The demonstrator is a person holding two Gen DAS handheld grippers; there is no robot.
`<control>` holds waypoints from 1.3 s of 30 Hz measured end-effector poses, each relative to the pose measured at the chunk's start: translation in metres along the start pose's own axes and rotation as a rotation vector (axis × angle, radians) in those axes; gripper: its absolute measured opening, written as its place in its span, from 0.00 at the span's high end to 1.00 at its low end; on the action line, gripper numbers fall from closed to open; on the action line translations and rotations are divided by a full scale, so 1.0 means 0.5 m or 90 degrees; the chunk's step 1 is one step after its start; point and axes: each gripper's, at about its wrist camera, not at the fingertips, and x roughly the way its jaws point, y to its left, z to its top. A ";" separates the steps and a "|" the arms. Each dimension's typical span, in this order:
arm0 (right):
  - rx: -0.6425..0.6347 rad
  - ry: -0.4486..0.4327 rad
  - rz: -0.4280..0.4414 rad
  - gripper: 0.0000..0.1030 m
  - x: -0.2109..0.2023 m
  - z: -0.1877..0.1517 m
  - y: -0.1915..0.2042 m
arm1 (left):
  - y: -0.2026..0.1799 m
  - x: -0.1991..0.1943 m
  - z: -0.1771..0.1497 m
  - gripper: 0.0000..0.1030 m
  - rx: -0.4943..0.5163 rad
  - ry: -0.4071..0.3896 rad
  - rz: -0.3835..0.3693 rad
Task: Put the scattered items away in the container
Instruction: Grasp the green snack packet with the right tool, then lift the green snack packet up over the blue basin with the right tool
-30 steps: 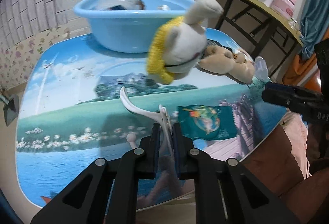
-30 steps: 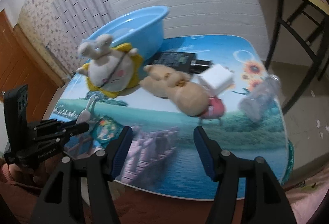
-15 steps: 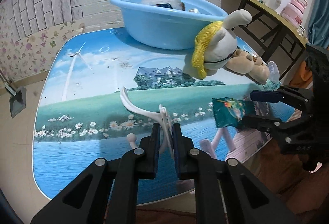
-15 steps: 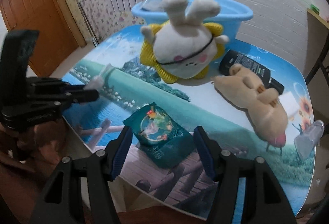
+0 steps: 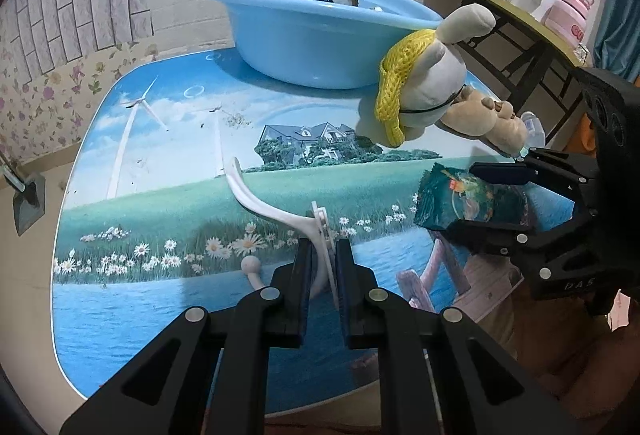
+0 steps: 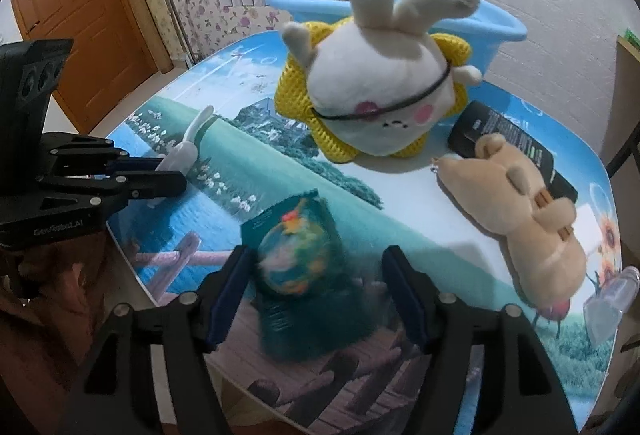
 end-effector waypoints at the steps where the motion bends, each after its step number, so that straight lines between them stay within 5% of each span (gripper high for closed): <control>1: -0.002 -0.001 0.002 0.34 0.001 0.001 0.000 | 0.000 0.000 0.000 0.90 0.001 -0.003 0.000; 4: -0.013 -0.005 -0.008 0.34 0.005 0.001 0.006 | -0.002 0.001 -0.001 0.90 0.003 -0.007 0.001; 7: -0.029 -0.016 -0.027 0.57 0.004 -0.003 0.014 | -0.002 0.001 -0.002 0.90 0.003 -0.009 0.001; 12: 0.008 -0.019 -0.016 0.57 -0.009 -0.007 -0.007 | -0.002 -0.014 -0.003 0.90 -0.001 -0.019 0.008; 22: 0.036 -0.112 0.017 0.57 -0.118 0.021 -0.008 | -0.022 -0.093 0.043 0.90 -0.006 -0.083 -0.005; 32: 0.052 -0.180 0.047 0.57 -0.179 0.080 -0.005 | -0.029 -0.148 0.152 0.90 -0.021 -0.140 -0.019; 39: 0.077 -0.208 0.052 0.57 -0.185 0.120 -0.041 | -0.048 -0.139 0.214 0.90 -0.006 -0.135 -0.006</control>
